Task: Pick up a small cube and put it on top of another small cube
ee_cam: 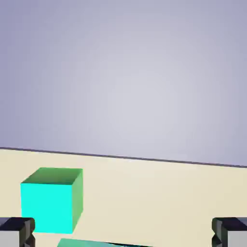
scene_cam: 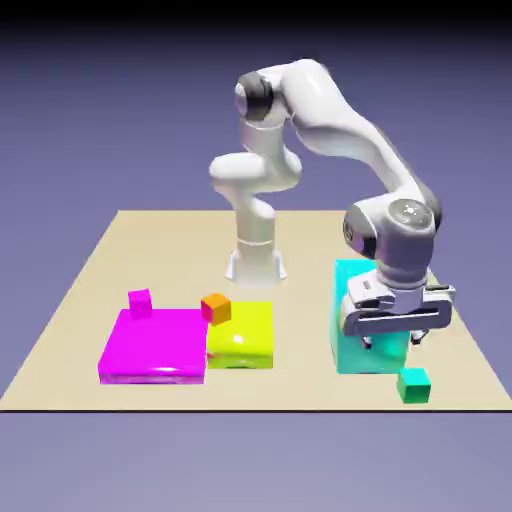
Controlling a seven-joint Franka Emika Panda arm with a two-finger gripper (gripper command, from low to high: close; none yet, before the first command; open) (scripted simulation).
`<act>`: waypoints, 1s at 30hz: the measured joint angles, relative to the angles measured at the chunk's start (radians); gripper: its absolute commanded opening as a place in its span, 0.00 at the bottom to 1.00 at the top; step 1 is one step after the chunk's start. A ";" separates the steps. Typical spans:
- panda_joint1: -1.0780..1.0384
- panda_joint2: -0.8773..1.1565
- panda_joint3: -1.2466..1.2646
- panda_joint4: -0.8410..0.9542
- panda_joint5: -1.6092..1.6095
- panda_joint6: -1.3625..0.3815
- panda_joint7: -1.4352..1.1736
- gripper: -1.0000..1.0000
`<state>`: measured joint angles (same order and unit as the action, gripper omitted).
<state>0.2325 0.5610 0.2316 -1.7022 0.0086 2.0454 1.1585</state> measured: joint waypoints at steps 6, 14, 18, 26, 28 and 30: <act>0.042 0.217 0.045 0.213 0.002 -0.191 0.080 0.50; 0.066 0.339 0.051 0.187 -0.004 -0.106 0.103 0.00; 0.057 0.292 0.058 0.271 0.004 -0.236 0.105 0.00; -0.051 0.024 -0.083 0.003 0.009 -0.243 -0.009 0.00; -0.078 -0.044 -0.120 -0.069 0.010 -0.241 -0.038 0.00; -0.106 -0.113 -0.157 -0.142 0.011 -0.239 -0.068 0.00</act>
<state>0.1262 0.4482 0.0748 -1.8441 0.0192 1.8065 1.0905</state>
